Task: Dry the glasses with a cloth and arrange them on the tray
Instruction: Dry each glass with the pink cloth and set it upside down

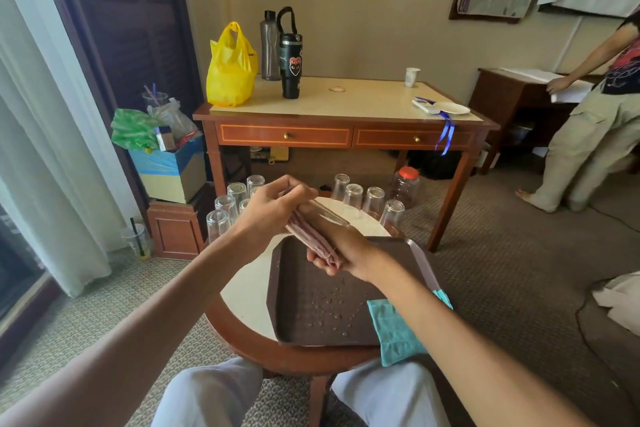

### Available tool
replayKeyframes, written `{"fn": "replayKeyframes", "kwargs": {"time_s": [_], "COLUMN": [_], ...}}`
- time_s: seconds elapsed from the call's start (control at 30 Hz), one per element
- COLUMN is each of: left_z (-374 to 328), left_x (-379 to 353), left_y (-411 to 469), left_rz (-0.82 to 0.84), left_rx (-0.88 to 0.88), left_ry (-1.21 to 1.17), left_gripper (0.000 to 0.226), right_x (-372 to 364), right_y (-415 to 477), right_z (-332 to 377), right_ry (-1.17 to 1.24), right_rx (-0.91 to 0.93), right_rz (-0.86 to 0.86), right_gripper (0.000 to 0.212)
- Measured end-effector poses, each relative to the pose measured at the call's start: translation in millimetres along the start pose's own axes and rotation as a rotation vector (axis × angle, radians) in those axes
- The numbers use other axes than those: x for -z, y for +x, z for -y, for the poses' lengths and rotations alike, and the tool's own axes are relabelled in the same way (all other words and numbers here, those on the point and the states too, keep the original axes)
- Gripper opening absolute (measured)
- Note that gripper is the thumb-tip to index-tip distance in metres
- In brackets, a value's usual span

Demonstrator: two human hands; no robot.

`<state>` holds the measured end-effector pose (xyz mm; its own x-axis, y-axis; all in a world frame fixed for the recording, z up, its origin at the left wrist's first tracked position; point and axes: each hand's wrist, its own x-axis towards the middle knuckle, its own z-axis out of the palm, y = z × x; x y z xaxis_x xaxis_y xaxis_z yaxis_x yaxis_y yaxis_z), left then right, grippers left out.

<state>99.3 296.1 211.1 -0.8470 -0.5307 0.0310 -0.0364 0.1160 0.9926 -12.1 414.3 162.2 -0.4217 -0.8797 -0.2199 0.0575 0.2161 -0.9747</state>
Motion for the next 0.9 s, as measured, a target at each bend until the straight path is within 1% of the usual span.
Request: {"fn": "replayKeyframes", "kwargs": {"time_s": [0.03,0.07,0.1,0.13,0.17,0.2,0.23,0.3,0.33,0.37,0.4,0.43,0.47,0.5,0.53,0.57,0.6,0.63,0.67,0.73,0.77,0.83,0.87,0.9], "left_z": [1.0,1.8,2.2,3.7,5.2,7.0,8.6,9.6,9.7,8.1,6.3,3.5,0.9,-1.6,-2.0,-0.6,2.3,5.3,8.9,15.1,17.2,19.5,21.0,21.9], "left_x": [0.4,0.1,-0.3,0.0,-0.1,-0.2,-0.7,-3.3,-4.6,-6.6,-7.6,-8.3,-8.3,-8.5,-8.0,-7.9,-8.0,-8.5,-9.1,-9.5,-9.9,-8.5,-7.0,-5.8], "left_y": [-0.7,-1.6,-3.1,-3.8,-4.4,-4.6,-5.5,-5.9,-5.2,-5.1,-4.2,-3.2,-2.5,-2.7,-2.7,-3.0,-3.1,-4.3,-5.3,-5.2,-4.8,-5.1,-5.6,-6.3], "left_rz": [0.041,0.068,0.079,0.074,0.067,0.067,0.069,0.055,0.028,-0.005,-0.034,-0.051,-0.059,-0.062,-0.061,-0.057,-0.050,-0.039,-0.021,0.018,0.034,0.065,0.087,0.117], "left_rx": [0.071,0.149,0.225,0.295,0.355,0.402,0.432,0.423,0.388,0.334,0.271,0.199,0.126,0.059,0.000,-0.043,-0.066,-0.070,-0.060,0.005,0.058,0.186,0.230,0.245], "left_ry": [-0.093,-0.187,-0.254,-0.294,-0.312,-0.318,-0.318,-0.274,-0.224,-0.172,-0.125,-0.081,-0.029,0.032,0.089,0.132,0.154,0.149,0.127,0.043,-0.027,-0.179,-0.200,-0.173], "left_gripper": [0.017,0.018,0.020,0.024,0.028,0.031,0.032,0.031,0.030,0.028,0.025,0.023,0.022,0.022,0.025,0.029,0.032,0.033,0.032,0.029,0.026,0.027,0.033,0.040], "right_x": [3.0,5.7,10.3,13.3,15.3,14.9,15.0,19.1,20.0,19.9,18.0,14.7,10.1,6.9,4.3,3.0,2.3,2.9,4.9,8.5,10.8,18.0,20.9,22.2], "right_y": [3.9,6.9,10.1,9.5,6.9,1.0,-3.4,-4.6,-3.2,1.0,4.7,3.5,1.1,-1.7,-5.6,-7.9,-10.0,-9.5,-8.6,-2.3,0.2,3.9,2.3,-1.9], "right_z": [-2.0,-3.0,-4.0,-2.4,1.4,7.8,12.0,13.2,11.3,4.2,-1.6,-1.1,0.8,2.0,3.0,2.1,0.2,-0.2,-0.5,-3.6,-6.1,-11.9,-13.0,-10.1], "right_ry": [-0.169,-0.389,-0.637,-0.888,-1.084,-1.215,-1.275,-1.288,-1.261,-1.183,-1.043,-0.806,-0.558,-0.373,-0.261,-0.186,-0.131,-0.096,-0.088,-0.184,-0.321,-0.765,-0.953,-1.081], "right_rx": [0.077,0.181,0.298,0.404,0.512,0.605,0.671,0.712,0.683,0.619,0.535,0.420,0.256,0.080,-0.057,-0.144,-0.180,-0.176,-0.141,0.025,0.151,0.423,0.521,0.596], "right_rz": [-0.130,-0.254,-0.376,-0.497,-0.603,-0.666,-0.695,-0.719,-0.728,-0.720,-0.701,-0.629,-0.498,-0.358,-0.233,-0.147,-0.101,-0.105,-0.148,-0.298,-0.381,-0.589,-0.682,-0.755], "right_gripper": [0.060,0.060,0.053,0.040,0.030,0.025,0.023,0.022,0.021,0.021,0.026,0.040,0.059,0.073,0.080,0.082,0.079,0.075,0.071,0.065,0.059,0.031,0.022,0.023]}}
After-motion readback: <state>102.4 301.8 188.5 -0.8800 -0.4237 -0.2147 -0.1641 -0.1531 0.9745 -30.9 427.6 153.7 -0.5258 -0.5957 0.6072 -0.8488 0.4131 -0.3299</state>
